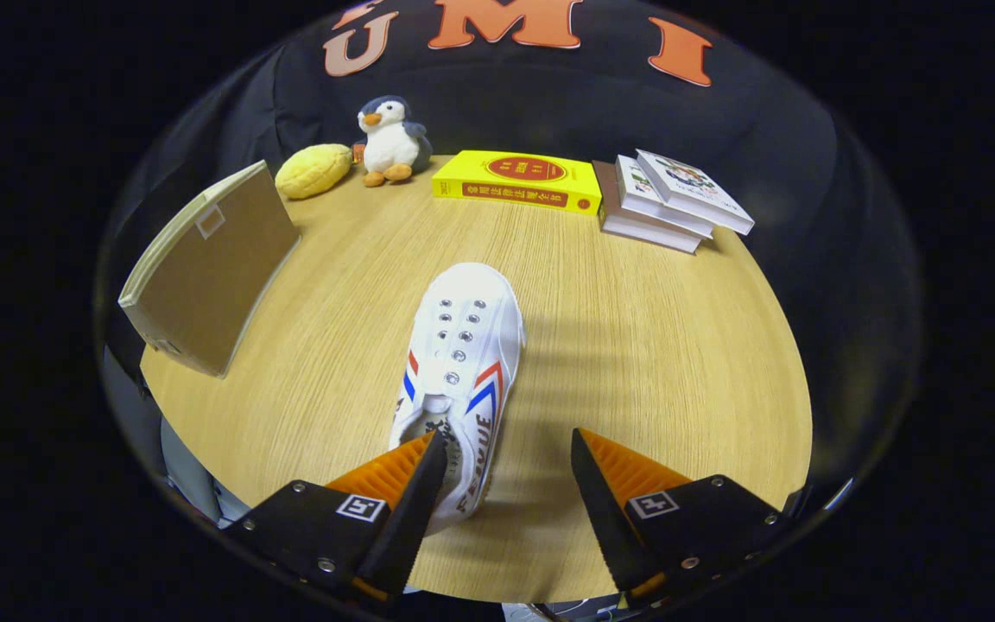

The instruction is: Open the storage box then place both shoes into the box .Put the left shoe in first, then the right shoe, with the right side of both shoes facing outward in a uniform manner.

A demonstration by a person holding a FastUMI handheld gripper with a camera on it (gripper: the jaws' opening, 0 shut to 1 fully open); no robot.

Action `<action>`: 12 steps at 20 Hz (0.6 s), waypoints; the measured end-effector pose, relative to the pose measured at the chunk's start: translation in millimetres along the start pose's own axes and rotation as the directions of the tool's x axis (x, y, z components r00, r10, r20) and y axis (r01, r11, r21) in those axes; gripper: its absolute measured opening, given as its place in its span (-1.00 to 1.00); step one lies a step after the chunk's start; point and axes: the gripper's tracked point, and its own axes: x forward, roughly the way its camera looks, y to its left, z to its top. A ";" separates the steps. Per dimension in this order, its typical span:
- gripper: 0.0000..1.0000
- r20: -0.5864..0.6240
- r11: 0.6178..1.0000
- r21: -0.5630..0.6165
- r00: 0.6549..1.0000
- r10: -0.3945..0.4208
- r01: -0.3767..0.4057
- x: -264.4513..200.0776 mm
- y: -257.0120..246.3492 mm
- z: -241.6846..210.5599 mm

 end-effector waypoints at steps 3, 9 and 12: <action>0.56 -0.027 0.998 0.030 0.998 0.048 -0.047 16.8 6.3 -4.1; -0.24 0.045 0.983 0.149 0.994 0.103 -0.109 29.2 20.3 7.8; -0.71 0.042 0.974 0.216 0.997 0.065 -0.073 31.5 12.2 9.0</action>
